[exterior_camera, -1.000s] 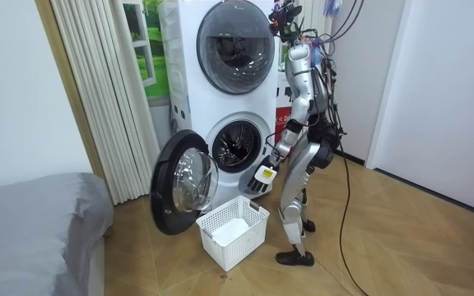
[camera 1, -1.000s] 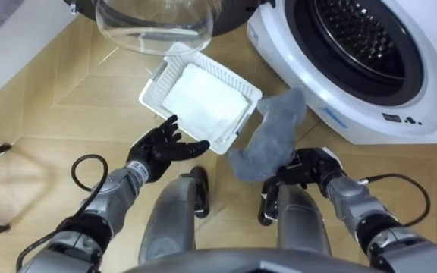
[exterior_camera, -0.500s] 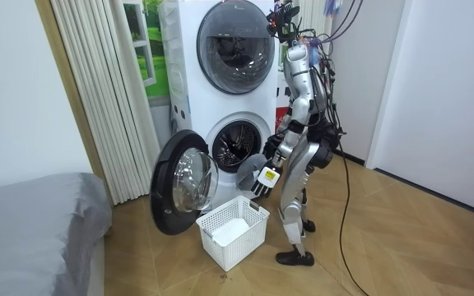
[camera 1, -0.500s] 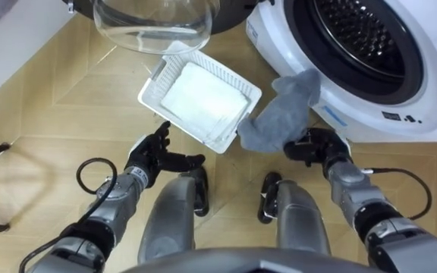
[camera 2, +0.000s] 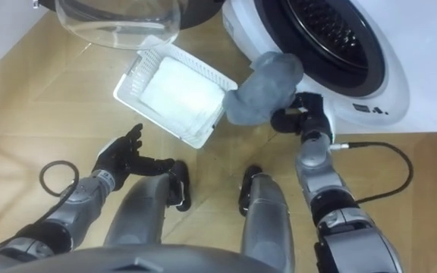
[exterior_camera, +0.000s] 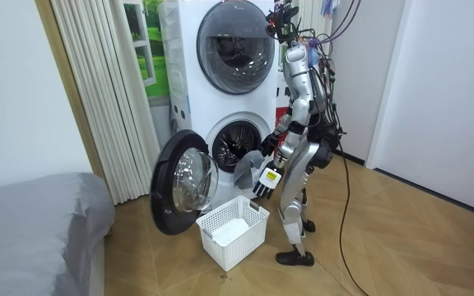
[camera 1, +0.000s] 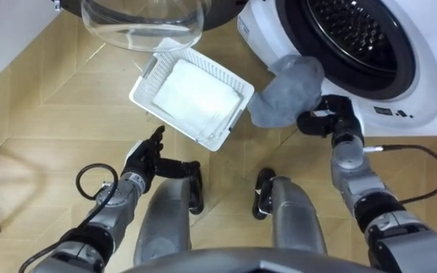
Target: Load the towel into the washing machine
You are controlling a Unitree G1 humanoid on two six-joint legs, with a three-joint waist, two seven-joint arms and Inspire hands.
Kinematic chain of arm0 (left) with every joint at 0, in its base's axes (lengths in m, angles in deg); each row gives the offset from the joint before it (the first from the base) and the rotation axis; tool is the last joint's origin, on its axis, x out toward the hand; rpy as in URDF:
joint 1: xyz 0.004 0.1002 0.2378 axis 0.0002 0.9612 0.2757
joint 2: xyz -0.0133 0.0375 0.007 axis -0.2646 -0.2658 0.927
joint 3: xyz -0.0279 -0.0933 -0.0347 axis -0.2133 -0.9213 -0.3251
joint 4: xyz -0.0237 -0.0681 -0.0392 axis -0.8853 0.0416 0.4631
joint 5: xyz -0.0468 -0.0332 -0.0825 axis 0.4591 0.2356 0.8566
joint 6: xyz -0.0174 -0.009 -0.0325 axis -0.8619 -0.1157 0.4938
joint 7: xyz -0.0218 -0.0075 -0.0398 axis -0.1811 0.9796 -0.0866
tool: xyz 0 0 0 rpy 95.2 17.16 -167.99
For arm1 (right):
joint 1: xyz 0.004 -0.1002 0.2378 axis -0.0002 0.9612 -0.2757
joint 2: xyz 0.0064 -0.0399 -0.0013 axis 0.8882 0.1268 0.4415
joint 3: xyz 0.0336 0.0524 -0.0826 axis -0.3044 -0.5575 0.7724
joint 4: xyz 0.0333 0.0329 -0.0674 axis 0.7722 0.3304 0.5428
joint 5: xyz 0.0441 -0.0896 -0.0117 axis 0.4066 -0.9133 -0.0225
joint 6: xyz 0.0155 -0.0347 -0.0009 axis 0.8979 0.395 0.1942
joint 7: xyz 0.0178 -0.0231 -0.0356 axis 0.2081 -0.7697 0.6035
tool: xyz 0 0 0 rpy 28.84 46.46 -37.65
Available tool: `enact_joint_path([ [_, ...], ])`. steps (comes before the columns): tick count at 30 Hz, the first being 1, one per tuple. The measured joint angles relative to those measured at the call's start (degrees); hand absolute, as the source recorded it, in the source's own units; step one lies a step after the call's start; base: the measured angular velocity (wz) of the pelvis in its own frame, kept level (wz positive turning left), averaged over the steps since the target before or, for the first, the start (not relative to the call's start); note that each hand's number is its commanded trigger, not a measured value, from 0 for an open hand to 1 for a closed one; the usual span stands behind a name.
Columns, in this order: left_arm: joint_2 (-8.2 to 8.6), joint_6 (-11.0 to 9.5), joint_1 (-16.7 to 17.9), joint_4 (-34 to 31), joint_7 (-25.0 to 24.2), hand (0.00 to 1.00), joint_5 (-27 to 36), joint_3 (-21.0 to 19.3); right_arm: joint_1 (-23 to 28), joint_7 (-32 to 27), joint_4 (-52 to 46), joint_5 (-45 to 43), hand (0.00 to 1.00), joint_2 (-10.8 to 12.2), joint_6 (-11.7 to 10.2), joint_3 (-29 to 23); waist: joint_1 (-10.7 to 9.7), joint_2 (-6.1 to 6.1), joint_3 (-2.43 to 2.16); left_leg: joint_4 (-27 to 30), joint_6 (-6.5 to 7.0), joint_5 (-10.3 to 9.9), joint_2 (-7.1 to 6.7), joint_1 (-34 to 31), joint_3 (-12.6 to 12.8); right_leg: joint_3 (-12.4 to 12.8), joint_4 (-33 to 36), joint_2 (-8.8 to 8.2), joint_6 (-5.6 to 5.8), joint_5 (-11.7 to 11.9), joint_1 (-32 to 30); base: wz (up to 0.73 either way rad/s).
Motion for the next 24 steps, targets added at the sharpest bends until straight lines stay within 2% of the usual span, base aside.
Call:
enact_joint_path([
  [8, 0.10, -0.70, 1.20, -0.34, 0.78, 0.00, -0.23, -0.30, 0.56, -8.05, -10.91, -4.98, 1.00, 0.01, -0.58, -0.33, -0.80, -0.07, -0.06, 0.03, 0.05, 0.07, 0.02, -0.94, 0.37, 0.42, 0.45, 0.02, 0.00, 0.01, -1.22, 0.00],
  [12, 0.43, -0.94, 1.24, -0.09, 0.76, 0.00, -0.20, -0.57, 1.09, -11.41, -15.05, -6.69, 1.00, 0.01, -2.24, -0.38, -0.99, -0.08, -0.10, -0.06, 0.05, 0.10, 0.01, -0.88, 0.43, 0.46, 0.76, 0.01, 0.01, 0.01, -1.25, 0.00],
  [15, 1.35, -0.94, 1.30, 0.30, 0.79, 0.00, -0.18, -0.54, 1.04, -14.45, -17.86, -6.95, 1.00, 0.00, -4.22, -0.40, -1.37, -0.10, -0.15, -0.42, 0.09, 0.30, -0.16, -0.56, 0.56, 0.60, 0.88, -0.15, 0.01, 0.01, -1.21, 0.03],
  [17, 2.46, -0.99, 1.26, 1.76, 0.78, 0.00, -0.32, -0.58, 1.03, -16.68, -19.42, -6.99, 1.00, 0.01, -5.59, -1.26, -1.84, -0.41, -0.32, -2.00, 0.21, 1.25, -0.95, 0.17, 0.81, 0.66, 0.75, -0.86, 0.02, 0.01, -1.18, 0.10],
  [23, 2.83, -1.00, 1.59, 2.15, 0.56, 0.00, -2.42, -1.81, 1.13, -17.04, -19.52, -7.35, 1.00, 0.04, -5.54, -1.63, -1.57, -0.56, -0.31, -2.55, 0.02, 1.87, -1.06, 0.44, 0.89, 0.92, 1.08, -0.91, -0.04, 0.01, -1.43, 0.00],
  [24, 2.83, -1.00, 1.61, 2.16, 0.51, 0.00, -2.40, -1.94, 1.12, -17.04, -19.52, -7.34, 0.88, 0.04, -5.54, -1.68, -1.57, -0.59, -0.30, -2.57, 0.02, 1.89, -1.10, 0.44, 0.90, 1.00, 1.13, -0.93, -0.04, 0.01, -1.50, 0.00],
])
